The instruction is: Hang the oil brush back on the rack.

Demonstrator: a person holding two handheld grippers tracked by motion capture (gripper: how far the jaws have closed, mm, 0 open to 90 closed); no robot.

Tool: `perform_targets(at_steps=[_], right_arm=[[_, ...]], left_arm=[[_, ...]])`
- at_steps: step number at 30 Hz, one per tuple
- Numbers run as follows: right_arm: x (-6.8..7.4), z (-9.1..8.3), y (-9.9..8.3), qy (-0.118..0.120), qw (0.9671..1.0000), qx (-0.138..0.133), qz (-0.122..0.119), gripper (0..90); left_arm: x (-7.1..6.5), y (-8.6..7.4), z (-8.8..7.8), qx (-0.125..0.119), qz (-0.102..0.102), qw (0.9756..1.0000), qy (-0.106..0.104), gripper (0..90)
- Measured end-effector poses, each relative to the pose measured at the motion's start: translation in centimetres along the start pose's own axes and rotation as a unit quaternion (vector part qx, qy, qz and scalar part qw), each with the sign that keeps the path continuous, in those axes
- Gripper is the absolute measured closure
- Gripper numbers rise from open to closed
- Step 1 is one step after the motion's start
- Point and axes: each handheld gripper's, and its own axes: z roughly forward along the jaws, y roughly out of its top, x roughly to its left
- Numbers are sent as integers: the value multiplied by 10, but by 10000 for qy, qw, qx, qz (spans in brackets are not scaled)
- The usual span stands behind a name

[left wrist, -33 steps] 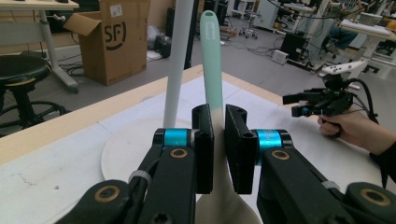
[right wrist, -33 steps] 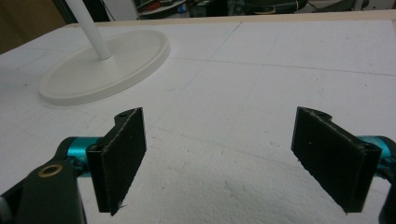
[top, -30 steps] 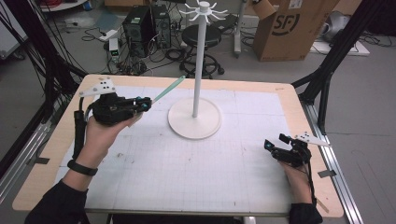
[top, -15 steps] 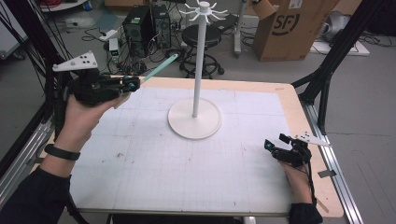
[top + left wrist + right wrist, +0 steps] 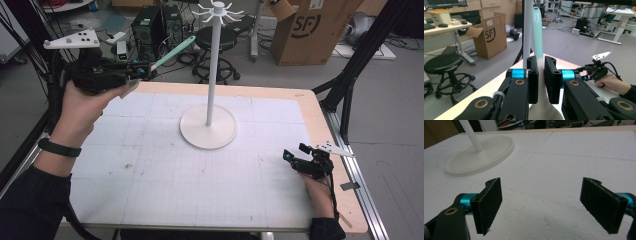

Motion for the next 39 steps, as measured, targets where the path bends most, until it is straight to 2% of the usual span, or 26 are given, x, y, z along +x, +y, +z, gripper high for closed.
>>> perform_targets(at_steps=[8, 18, 21, 39], right_arm=[[0, 0, 0, 6, 10000, 9, 17, 172], [0, 0, 0, -1, 10000, 14, -4, 172], [0, 0, 0, -2, 10000, 11, -2, 171], [-1, 0, 0, 9, 10000, 0, -3, 172]], left_arm=[[1, 12, 0, -82, -54, 9999, -76, 824], [-1, 29, 0, -101, -30, 9998, -185, 824], [-2, 30, 3, -49, -5, 9998, -188, 824], [-2, 31, 8, -152, -8, 9995, -264, 824]])
